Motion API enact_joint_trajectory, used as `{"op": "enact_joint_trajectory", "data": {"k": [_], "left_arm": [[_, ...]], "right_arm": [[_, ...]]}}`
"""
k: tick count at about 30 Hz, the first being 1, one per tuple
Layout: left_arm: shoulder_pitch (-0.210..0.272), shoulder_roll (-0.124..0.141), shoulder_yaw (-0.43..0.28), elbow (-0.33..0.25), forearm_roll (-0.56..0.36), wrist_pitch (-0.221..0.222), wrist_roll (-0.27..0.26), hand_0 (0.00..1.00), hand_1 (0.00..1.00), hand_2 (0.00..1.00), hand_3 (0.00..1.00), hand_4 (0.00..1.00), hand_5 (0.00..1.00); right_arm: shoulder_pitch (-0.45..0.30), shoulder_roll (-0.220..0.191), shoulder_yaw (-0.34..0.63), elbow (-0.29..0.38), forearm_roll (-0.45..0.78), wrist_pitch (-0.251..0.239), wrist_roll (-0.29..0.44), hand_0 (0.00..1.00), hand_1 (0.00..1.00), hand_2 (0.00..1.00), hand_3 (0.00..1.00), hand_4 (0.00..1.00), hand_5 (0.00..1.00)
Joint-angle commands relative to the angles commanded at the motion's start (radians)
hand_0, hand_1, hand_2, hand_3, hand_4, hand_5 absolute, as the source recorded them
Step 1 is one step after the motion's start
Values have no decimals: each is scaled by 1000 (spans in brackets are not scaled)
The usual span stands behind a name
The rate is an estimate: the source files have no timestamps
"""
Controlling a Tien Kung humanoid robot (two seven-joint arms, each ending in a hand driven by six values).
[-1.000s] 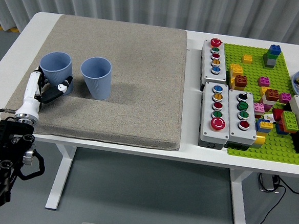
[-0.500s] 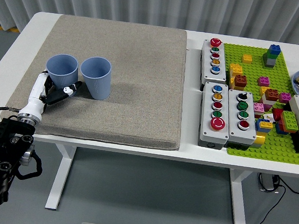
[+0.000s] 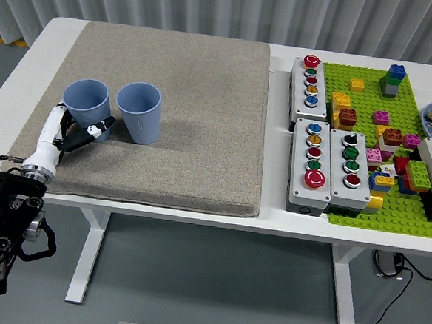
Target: Pick cup pour cup place
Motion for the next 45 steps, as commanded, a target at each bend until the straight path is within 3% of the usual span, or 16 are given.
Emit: {"op": "enact_joint_trajectory", "data": {"k": [9, 18, 26, 33, 39, 45], "left_arm": [[22, 18, 4, -20, 4, -4, 7, 799, 831, 998, 998, 983, 400], [79, 47, -6, -72, -1, -8, 11, 802, 834, 998, 998, 984, 403], [161, 91, -26, -178, -6, -6, 14, 803, 837, 998, 998, 984, 404], [210, 105, -60, -256, -11, 1, 13, 801, 834, 998, 998, 986, 407], [211, 98, -113, -297, -25, 11, 9, 801, 828, 998, 998, 987, 413], [165, 103, -219, -378, -77, -4, 9, 802, 830, 998, 998, 986, 433]], "right_arm": [[-5, 0, 0, 0, -6, 1, -1, 748, 703, 756, 609, 101, 282], [-12, 1, 1, 0, -9, 2, -1, 748, 704, 756, 609, 101, 284], [-11, 0, 2, 0, -6, 2, -1, 749, 702, 756, 609, 101, 283], [-13, -1, 9, 0, -13, 2, -3, 747, 702, 756, 608, 100, 284], [-12, -1, 13, 0, -14, 2, -3, 748, 703, 756, 609, 99, 285], [-10, -2, 10, 0, -11, -1, -3, 748, 702, 756, 609, 99, 284]]}}
